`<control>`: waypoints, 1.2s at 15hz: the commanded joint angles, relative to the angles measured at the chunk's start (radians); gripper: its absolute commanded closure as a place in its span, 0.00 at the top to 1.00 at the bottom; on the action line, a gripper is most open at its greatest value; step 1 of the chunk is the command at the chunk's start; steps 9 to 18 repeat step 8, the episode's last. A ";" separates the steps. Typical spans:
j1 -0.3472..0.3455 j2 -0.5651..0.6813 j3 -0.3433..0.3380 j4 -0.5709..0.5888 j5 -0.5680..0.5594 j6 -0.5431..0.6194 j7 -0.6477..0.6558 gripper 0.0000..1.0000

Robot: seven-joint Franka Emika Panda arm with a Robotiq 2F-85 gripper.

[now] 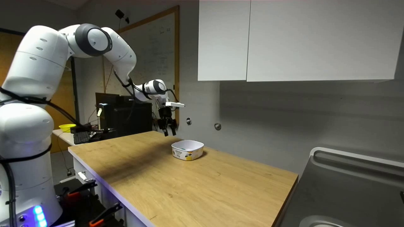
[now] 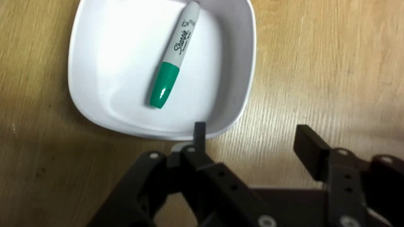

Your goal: Put the marker in the white bowl

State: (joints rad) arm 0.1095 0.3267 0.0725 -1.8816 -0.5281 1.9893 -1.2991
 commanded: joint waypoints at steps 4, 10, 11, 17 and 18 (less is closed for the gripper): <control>0.000 -0.062 -0.003 -0.092 -0.044 0.000 0.059 1.00; -0.010 -0.039 0.007 -0.067 -0.052 -0.009 0.062 1.00; -0.010 -0.039 0.007 -0.067 -0.052 -0.009 0.062 1.00; -0.010 -0.039 0.007 -0.067 -0.052 -0.009 0.062 1.00; -0.010 -0.039 0.007 -0.067 -0.052 -0.009 0.062 1.00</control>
